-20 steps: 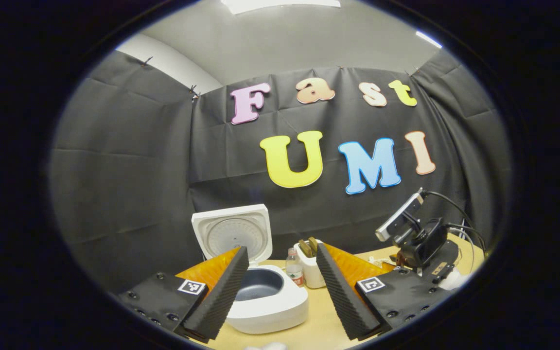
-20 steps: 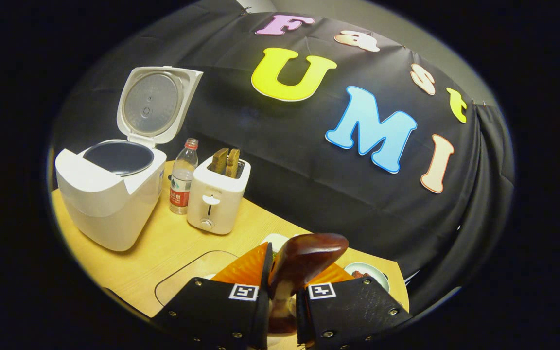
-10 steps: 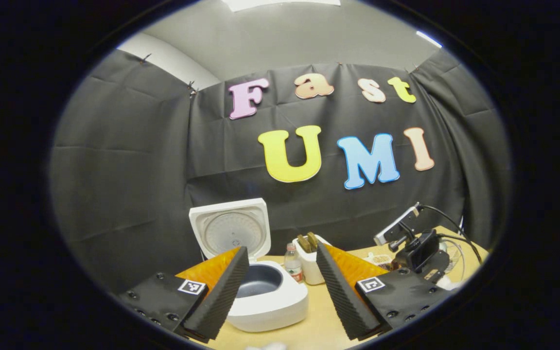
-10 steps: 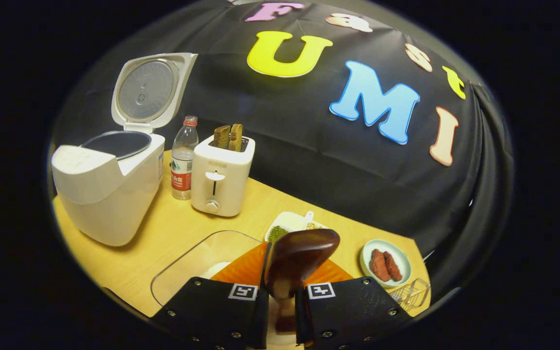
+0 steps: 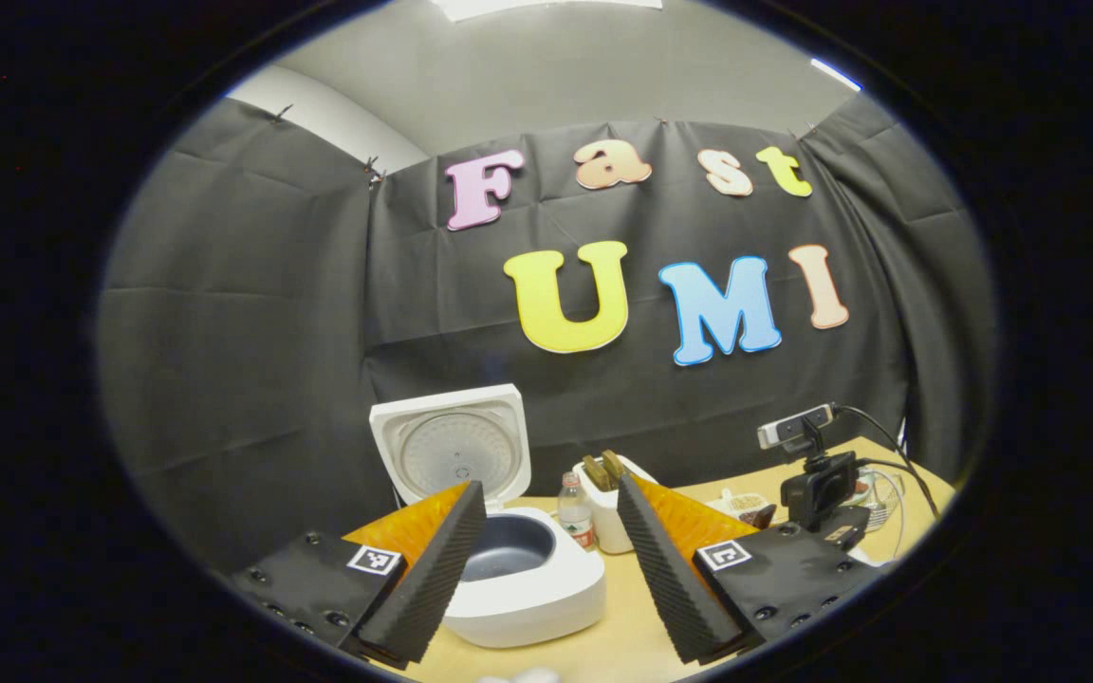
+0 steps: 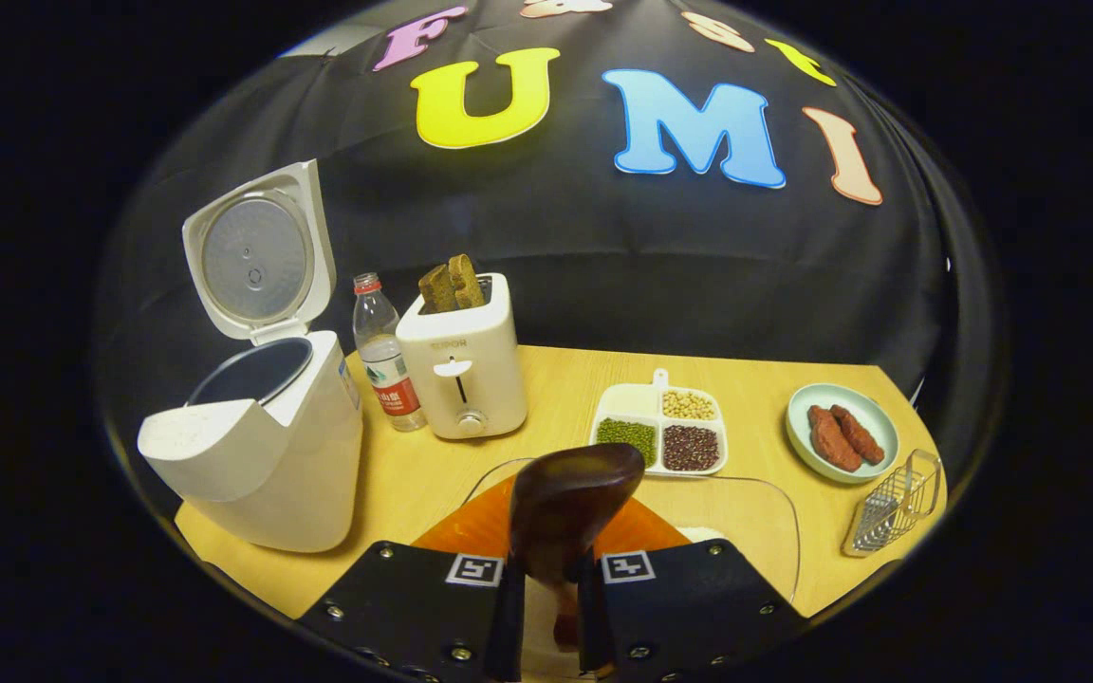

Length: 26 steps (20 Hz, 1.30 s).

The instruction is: Close the left gripper, press the button to open the rice cooker; take a wooden spoon from the chopstick holder with the right hand, scoop a spoonful of rice and pour it into the rice cooker, then put the wooden spoon back into the chopstick holder.

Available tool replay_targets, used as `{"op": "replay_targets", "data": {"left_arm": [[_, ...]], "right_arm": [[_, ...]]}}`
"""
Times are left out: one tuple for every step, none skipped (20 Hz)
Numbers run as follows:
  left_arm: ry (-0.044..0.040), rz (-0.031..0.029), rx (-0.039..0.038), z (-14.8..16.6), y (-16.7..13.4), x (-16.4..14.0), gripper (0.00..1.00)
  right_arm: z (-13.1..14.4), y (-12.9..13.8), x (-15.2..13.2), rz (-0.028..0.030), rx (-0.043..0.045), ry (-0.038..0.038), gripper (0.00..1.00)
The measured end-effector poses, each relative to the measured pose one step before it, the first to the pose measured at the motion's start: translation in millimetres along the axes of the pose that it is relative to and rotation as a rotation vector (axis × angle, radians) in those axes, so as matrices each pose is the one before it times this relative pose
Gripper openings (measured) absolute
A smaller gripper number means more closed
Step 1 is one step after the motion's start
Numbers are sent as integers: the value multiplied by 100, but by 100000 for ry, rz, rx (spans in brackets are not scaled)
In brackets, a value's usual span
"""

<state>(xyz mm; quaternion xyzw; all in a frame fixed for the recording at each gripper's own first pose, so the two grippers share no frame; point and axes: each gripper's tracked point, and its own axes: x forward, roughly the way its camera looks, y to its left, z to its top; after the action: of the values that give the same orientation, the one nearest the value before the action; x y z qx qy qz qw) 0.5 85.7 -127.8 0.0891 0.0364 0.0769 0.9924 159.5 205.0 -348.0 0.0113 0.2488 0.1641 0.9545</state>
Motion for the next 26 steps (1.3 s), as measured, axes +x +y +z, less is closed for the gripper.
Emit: {"op": "replay_targets", "data": {"left_arm": [[747,231,575,-216,60,78,96],[161,9,61,-42,45,-61,96],[-170,-253,-226,118,-113,-21,96],[-276,-168,27,75,-54,-38,96],[-530,173,277,213,47,22,96],[-430,-45,256,384,52,-36,96],[-189,15,191,87,-5,14,96],[-199,-229,133,128,-105,-17,96],[-273,-35,216,79,-46,-41,96],[-118,-241,184,233,-42,-31,95],[-295,-147,213,27,-27,28,95],[6,-56,323,163,-62,12,95],[-130,-180,195,168,-37,-96,95],[-154,-279,-86,178,-4,-47,95],[-93,-32,-120,84,-59,-26,95],[-48,-94,-200,145,-50,-119,95],[-44,-44,-337,49,6,-57,95],[-295,78,-413,197,97,-96,95],[-235,-109,-109,78,-58,-49,96],[253,58,132,5,-47,-14,98],[119,-374,181,-264,-262,70,99],[-29,50,266,126,-76,-53,97],[-108,-261,235,87,-21,68,99],[-155,51,134,174,-75,-46,97],[-228,-372,53,39,-113,-16,95],[-68,-204,152,97,-86,-68,95]], "right_arm": [[46,456,-59,1861,3425,12,23],[162,481,-11,2334,4463,-324,23],[175,345,-116,1937,5044,328,23],[236,308,-34,2085,3692,-194,23],[160,10,-29,1601,3391,-348,23],[163,-191,9,172,4493,-180,23],[1,-645,93,422,5969,329,23],[146,-770,34,-468,5441,273,23],[194,-747,-117,419,6285,348,23],[238,-729,-174,339,5357,104,23],[376,-563,-77,738,5341,-85,23],[575,-625,-236,500,4142,-561,23],[665,-582,-227,310,3362,-1500,23],[857,-449,-388,485,3010,-1335,23],[820,-198,-474,1947,4419,-1885,23],[797,-476,-420,707,4744,-1396,23],[835,-311,-440,1027,5085,-1884,23],[905,-466,-267,1006,5906,-1852,23],[756,-420,-514,-457,3879,-1552,23],[679,-422,-312,-208,2792,-1828,23],[471,-542,-366,-492,1249,-1010,23],[370,-218,-296,-381,-125,-804,23],[395,-68,-375,-97,104,-728,23],[246,47,-282,52,-235,-592,23],[229,173,-103,430,-96,-408,23],[243,104,-141,-78,649,-104,23]]}}
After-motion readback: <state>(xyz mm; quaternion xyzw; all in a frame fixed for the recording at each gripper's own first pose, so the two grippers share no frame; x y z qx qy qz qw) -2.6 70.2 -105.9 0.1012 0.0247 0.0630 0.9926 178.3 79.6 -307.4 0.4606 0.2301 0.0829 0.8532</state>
